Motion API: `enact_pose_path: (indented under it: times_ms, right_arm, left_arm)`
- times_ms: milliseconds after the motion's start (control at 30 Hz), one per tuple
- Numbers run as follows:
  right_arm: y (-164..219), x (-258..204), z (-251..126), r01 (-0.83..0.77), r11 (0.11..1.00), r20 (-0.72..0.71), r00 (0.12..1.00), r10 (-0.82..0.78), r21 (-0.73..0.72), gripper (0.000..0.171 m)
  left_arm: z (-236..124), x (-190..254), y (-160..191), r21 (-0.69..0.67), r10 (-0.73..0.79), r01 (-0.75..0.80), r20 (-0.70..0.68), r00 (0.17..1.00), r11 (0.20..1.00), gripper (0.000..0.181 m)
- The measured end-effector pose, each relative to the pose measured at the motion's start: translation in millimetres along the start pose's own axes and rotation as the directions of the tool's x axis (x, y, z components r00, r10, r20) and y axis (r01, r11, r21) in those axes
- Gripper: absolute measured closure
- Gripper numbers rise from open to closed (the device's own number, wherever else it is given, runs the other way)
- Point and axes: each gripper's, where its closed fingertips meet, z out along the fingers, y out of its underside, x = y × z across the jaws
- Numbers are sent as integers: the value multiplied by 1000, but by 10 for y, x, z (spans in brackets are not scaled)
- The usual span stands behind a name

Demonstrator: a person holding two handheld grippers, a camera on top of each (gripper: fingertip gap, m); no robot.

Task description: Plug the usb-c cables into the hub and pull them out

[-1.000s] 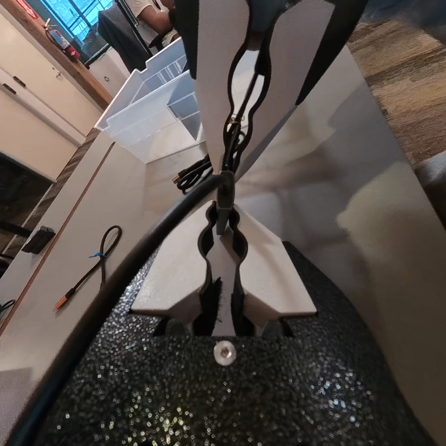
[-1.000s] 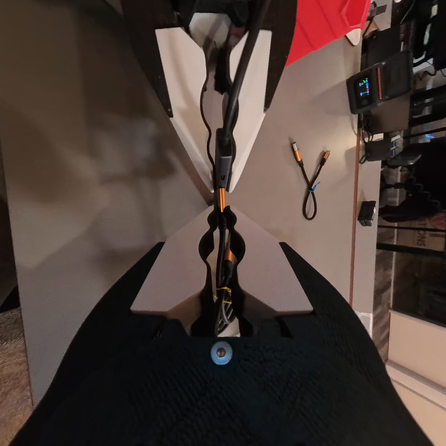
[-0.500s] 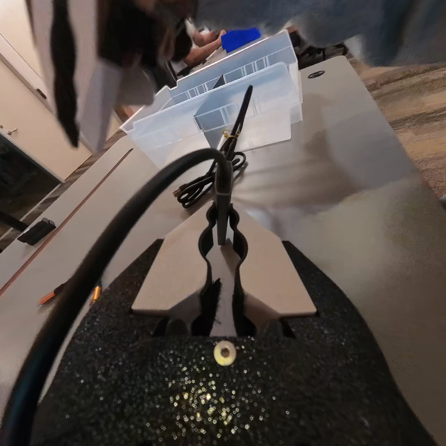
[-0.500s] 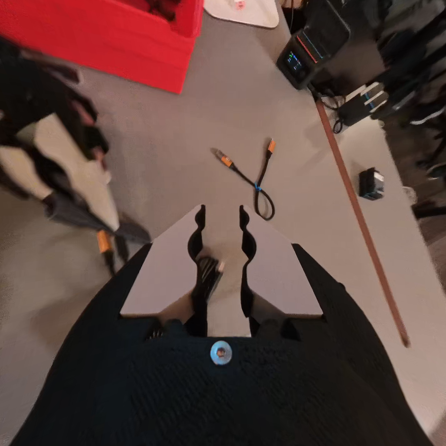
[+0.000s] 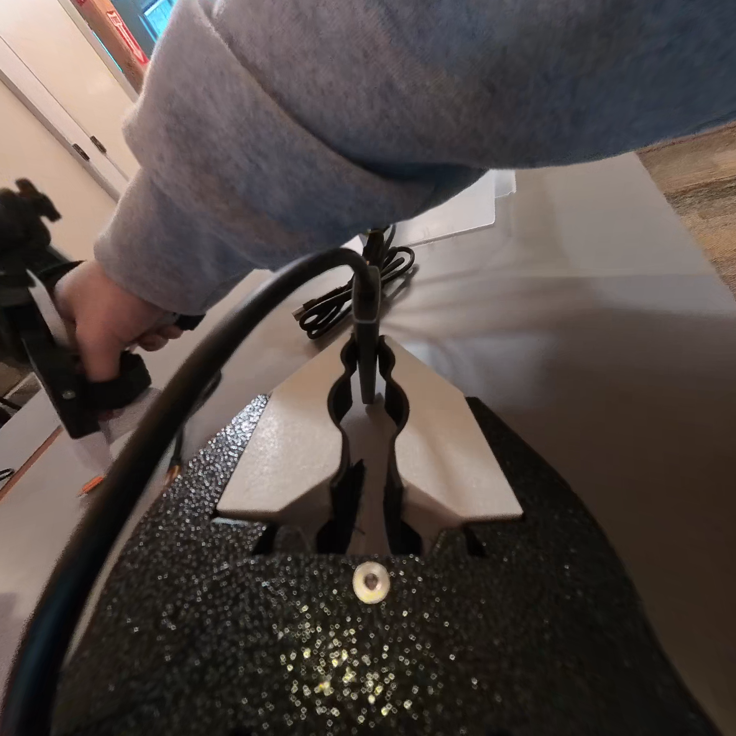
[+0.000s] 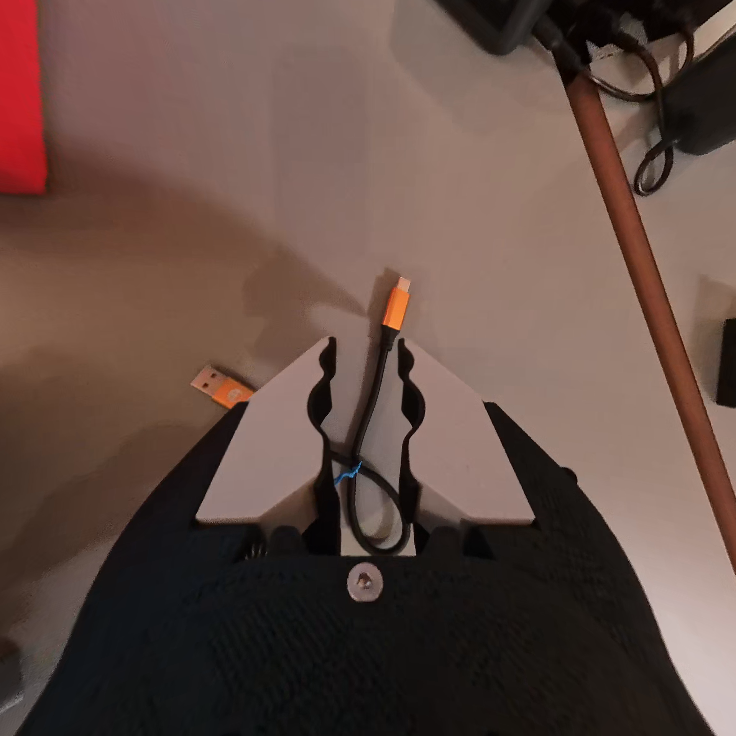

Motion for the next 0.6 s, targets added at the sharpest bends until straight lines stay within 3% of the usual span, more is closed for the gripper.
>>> enact_pose_path:
  times_ms: [33, 100, 200, 367, 500, 600]
  right_arm:
    - [16, 12, 32, -1, 1000, -7, 1000, 1, -16, 141]
    - [63, 47, 84, 11, 998, -34, 999, -13, -60, 143]
    - [70, 65, 114, 43, 995, -63, 997, -49, -86, 165]
    - [43, 124, -19, 203, 975, -169, 962, -216, -96, 166]
    - [-182, 72, -572, 346, 937, -315, 894, -318, 36, 166]
    - [-296, -51, -1216, 537, 843, -511, 735, -445, 38, 166]
  left_arm:
    - [4, -3, 2, -3, 5, -5, 4, 1000, 1000, 173]
    - [5, 0, 1, -4, 9, -9, 9, 1000, 1000, 174]
    - [7, 9, 0, -7, 25, -25, 15, 1000, 1000, 174]
    - [-8, -24, 10, -4, -12, 12, 17, 1000, 1000, 173]
    - [-39, -128, 20, 10, -122, 121, 21, 992, 993, 174]
    - [-98, -261, -18, 60, -245, 242, 35, 969, 968, 174]
